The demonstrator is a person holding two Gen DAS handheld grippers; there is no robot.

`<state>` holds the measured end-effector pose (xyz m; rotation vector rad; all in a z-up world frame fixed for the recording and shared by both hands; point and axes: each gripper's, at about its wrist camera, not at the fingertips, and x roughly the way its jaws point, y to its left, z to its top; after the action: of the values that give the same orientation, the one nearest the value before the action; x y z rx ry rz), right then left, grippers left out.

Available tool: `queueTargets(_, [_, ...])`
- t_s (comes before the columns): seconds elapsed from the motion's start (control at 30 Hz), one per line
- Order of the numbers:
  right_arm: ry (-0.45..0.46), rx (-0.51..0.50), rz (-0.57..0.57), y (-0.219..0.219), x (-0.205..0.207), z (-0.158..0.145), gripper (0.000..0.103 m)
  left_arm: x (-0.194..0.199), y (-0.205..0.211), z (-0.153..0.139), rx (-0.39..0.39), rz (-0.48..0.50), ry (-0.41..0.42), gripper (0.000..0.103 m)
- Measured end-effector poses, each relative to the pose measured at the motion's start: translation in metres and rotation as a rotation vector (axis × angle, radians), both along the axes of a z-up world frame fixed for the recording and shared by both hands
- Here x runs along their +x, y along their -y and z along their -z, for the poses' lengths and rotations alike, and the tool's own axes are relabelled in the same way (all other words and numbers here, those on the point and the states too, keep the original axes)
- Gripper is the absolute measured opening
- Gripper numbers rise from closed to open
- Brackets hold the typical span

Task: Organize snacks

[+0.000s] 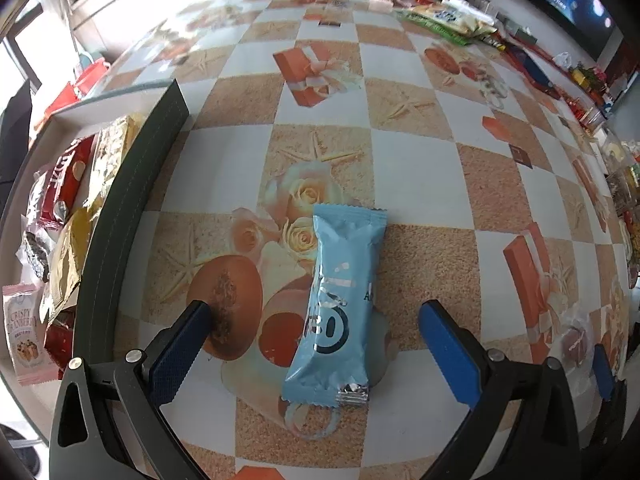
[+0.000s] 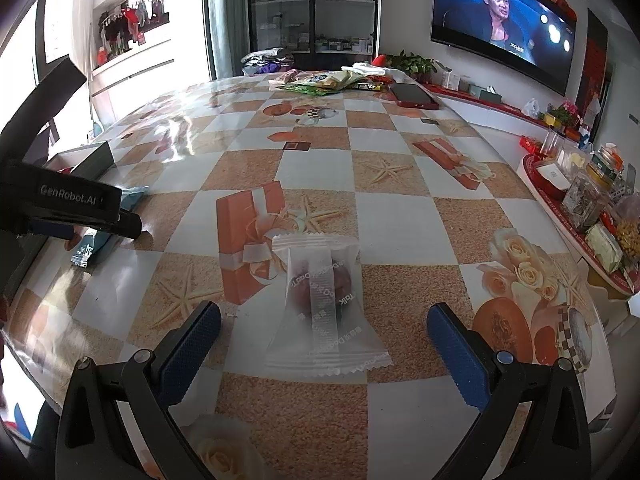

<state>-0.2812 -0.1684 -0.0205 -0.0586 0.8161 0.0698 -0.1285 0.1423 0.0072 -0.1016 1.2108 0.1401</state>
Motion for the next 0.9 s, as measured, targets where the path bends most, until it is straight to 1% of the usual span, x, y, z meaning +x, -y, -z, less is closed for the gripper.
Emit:
queueTargets(0.07, [-0.004, 0.0, -0.004, 0.0, 0.0, -0.001, 0.103, -0.004, 0.0, 0.0, 0.004, 0.008, 0.027, 0.103])
queueTargets(0.17, [-0.011, -0.001, -0.01, 0.0, 0.0, -0.002, 0.103, -0.004, 0.0, 0.0, 0.006, 0.016, 0.035, 0.103])
queueTargets(0.3, [-0.044, -0.002, -0.025, 0.001, 0.005, -0.003, 0.103, -0.004, 0.0, -0.001, 0.008, 0.069, 0.06, 0.103])
queueTargets(0.43, [-0.098, -0.005, -0.044, 0.002, 0.011, -0.005, 0.103, -0.003, 0.001, -0.001, 0.012, 0.069, 0.082, 0.103])
queueTargets(0.53, [-0.156, -0.008, -0.043, 0.002, 0.018, -0.007, 0.103, -0.004, 0.002, -0.001, 0.018, 0.088, 0.13, 0.103])
queueTargets(0.6, [-0.176, -0.01, -0.048, 0.002, 0.021, -0.007, 0.103, -0.005, 0.003, 0.0, 0.02, 0.092, 0.154, 0.103])
queueTargets(0.73, [-0.194, 0.0, -0.048, 0.008, 0.021, -0.008, 0.103, -0.008, 0.003, 0.0, 0.024, 0.104, 0.187, 0.103])
queueTargets(0.9, [-0.19, 0.047, -0.017, 0.027, 0.015, -0.012, 0.103, -0.008, 0.003, 0.0, 0.024, 0.12, 0.197, 0.103])
